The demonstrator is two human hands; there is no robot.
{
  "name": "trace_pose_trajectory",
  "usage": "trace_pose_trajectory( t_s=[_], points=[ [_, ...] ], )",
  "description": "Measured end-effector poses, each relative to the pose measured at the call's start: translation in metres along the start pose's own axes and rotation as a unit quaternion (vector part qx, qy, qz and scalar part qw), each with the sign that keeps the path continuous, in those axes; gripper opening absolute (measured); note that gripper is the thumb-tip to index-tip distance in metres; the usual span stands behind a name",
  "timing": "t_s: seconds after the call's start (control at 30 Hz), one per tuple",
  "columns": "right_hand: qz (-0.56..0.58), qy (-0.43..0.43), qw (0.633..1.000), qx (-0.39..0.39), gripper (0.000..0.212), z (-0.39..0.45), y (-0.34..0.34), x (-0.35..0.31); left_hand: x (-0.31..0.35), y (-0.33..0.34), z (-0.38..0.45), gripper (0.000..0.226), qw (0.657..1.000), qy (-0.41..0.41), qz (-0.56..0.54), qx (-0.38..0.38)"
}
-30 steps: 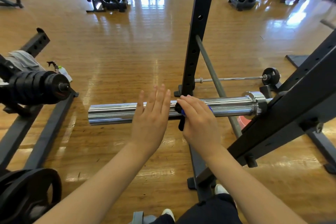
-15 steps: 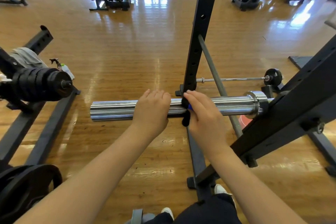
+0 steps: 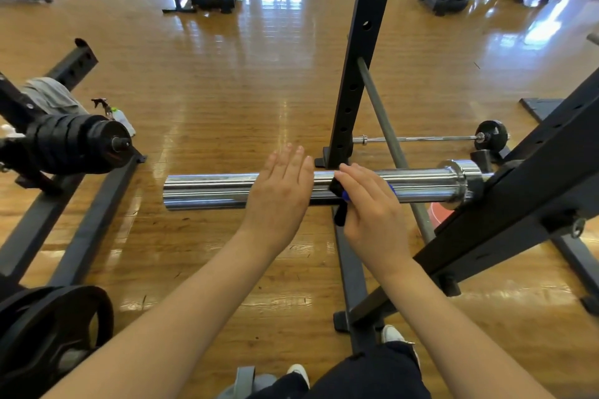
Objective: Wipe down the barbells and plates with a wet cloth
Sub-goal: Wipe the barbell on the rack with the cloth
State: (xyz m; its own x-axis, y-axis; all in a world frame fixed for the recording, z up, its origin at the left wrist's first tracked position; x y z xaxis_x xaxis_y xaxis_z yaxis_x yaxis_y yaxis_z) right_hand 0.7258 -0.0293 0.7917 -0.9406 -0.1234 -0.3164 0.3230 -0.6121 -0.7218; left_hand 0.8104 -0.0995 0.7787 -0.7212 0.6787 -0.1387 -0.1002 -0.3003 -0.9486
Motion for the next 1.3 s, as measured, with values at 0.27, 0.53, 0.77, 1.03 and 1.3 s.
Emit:
trace_pose_trajectory(
  t_s=[0.27, 0.53, 0.77, 1.03, 1.3],
  points=[
    [0.008, 0.041, 0.996, 0.082, 0.035, -0.008, -0.029, 0.029, -0.01, 0.016, 0.027, 0.048, 0.971, -0.007, -0.092, -0.222],
    [-0.014, -0.066, 0.997, 0.033, 0.035, -0.014, 0.016, -0.008, -0.008, 0.015, 0.026, 0.095, 0.969, -0.004, -0.048, -0.242],
    [-0.023, -0.034, 0.996, 0.078, 0.034, -0.019, -0.004, 0.014, 0.008, 0.0, -0.005, 0.075, 0.999, 0.032, 0.009, 0.011],
    [0.027, 0.023, 0.995, 0.092, 0.035, -0.022, -0.025, 0.02, 0.011, -0.002, 0.002, 0.041, 0.998, 0.038, 0.003, 0.049],
    [-0.002, -0.057, 0.998, 0.026, 0.036, -0.013, 0.011, -0.003, 0.004, 0.005, 0.015, 0.069, 0.994, 0.019, -0.033, -0.099]
  ],
)
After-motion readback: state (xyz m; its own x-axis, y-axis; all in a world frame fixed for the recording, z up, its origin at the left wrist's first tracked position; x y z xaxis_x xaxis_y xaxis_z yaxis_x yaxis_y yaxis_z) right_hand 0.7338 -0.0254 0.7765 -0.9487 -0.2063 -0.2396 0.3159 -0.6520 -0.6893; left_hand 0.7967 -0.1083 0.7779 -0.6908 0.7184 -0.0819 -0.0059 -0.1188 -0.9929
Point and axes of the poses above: each hand's wrist, its own z-axis towards the middle knuckle, its own y-axis out of the palm, x = y × z, the point moved 9 cm from there along z, towards the middle knuckle, and after that the axes turned 3 degrees about -x, right-handed, at the moved point
